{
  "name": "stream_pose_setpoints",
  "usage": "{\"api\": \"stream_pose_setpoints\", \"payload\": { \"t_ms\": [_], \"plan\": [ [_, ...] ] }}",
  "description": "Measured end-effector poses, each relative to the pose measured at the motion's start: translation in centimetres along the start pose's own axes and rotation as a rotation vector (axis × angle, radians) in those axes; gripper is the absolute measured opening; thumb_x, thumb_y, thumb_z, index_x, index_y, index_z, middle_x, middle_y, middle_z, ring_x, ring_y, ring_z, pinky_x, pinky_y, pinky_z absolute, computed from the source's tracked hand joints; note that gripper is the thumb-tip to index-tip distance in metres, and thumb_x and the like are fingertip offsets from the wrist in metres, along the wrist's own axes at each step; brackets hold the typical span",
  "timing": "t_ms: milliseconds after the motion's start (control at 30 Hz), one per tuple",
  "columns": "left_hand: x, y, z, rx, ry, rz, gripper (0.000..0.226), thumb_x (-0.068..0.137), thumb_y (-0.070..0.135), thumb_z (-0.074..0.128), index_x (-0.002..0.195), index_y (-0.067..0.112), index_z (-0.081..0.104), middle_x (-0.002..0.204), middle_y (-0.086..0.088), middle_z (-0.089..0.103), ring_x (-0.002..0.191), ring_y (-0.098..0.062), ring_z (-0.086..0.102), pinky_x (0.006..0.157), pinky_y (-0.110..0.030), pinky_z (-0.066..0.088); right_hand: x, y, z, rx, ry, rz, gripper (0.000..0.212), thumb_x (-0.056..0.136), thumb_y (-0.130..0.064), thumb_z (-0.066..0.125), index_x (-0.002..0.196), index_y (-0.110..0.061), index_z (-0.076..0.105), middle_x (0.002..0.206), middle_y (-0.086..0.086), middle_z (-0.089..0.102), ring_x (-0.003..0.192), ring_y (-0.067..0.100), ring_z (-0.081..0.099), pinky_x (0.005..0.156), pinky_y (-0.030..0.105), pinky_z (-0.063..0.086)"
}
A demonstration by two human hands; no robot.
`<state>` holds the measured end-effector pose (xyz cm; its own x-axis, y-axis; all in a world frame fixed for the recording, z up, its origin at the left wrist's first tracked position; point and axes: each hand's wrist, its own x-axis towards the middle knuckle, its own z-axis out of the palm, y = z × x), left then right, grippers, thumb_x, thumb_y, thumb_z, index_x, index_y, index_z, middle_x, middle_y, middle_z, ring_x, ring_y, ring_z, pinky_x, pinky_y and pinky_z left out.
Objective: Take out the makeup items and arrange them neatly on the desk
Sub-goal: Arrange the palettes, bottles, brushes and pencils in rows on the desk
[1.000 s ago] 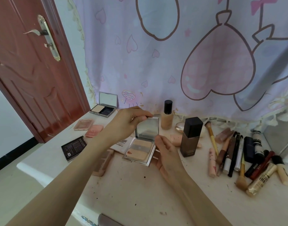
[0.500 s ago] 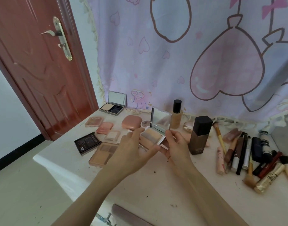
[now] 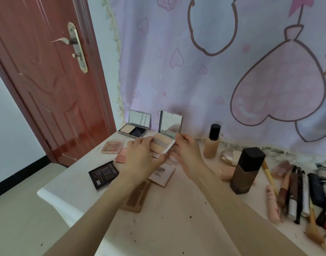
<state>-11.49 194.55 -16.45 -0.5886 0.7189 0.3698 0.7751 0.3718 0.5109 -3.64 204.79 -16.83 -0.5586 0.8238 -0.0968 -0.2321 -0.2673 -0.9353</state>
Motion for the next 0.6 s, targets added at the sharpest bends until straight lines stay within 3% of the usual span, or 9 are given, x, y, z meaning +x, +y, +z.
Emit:
{"api": "stream_pose_setpoints", "payload": {
  "t_ms": [133,267,367,467,600],
  "plan": [
    [4.2,-1.8,0.8,0.063,-0.016,-0.057,0.068,0.077,0.046,0.064,0.134,0.013,0.043,0.126,-0.011,0.049,0.118,-0.028,0.035,0.096,-0.027,0.022,4.8,-0.4,1.4,-0.404,0.072,-0.114,0.027,0.094,-0.016,0.046,0.096,0.003,0.064,0.099,0.021,0.068,0.093,0.033,0.065,0.078,0.042,0.055],
    [7.3,-3.6,2.1,0.152,-0.062,-0.095,0.061,0.080,0.045,0.061,0.131,0.016,0.045,0.127,-0.009,0.050,0.118,-0.028,0.036,0.096,-0.032,0.025,8.7,-0.6,2.5,-0.599,0.127,-0.187,0.022,0.090,-0.012,0.050,0.098,-0.005,0.069,0.091,0.011,0.068,0.089,0.027,0.064,0.089,0.046,0.050],
    [8.8,-4.5,3.1,0.224,-0.099,-0.104,0.060,0.080,0.053,0.057,0.129,0.019,0.047,0.128,-0.006,0.049,0.121,-0.027,0.037,0.099,-0.036,0.022,10.7,-0.5,3.2,-0.635,0.138,-0.224,0.013,0.086,-0.008,0.053,0.086,-0.009,0.067,0.084,0.008,0.063,0.086,0.029,0.061,0.088,0.047,0.049],
    [9.7,-5.2,3.9,0.279,-0.113,-0.087,0.060,0.081,0.060,0.051,0.126,0.021,0.048,0.125,-0.005,0.051,0.119,-0.025,0.038,0.098,-0.037,0.021,12.3,0.0,3.5,-0.666,0.153,-0.262,0.015,0.087,-0.004,0.053,0.092,-0.002,0.067,0.091,0.014,0.065,0.090,0.037,0.063,0.085,0.049,0.049],
    [9.9,-6.0,4.6,0.331,-0.129,-0.060,0.061,0.082,0.062,0.049,0.127,0.022,0.047,0.124,-0.005,0.050,0.118,-0.025,0.037,0.099,-0.038,0.021,13.5,1.1,3.1,-0.733,0.166,-0.263,0.017,0.087,-0.005,0.052,0.089,-0.002,0.069,0.092,0.019,0.069,0.085,0.034,0.064,0.079,0.044,0.051]
  ]
}}
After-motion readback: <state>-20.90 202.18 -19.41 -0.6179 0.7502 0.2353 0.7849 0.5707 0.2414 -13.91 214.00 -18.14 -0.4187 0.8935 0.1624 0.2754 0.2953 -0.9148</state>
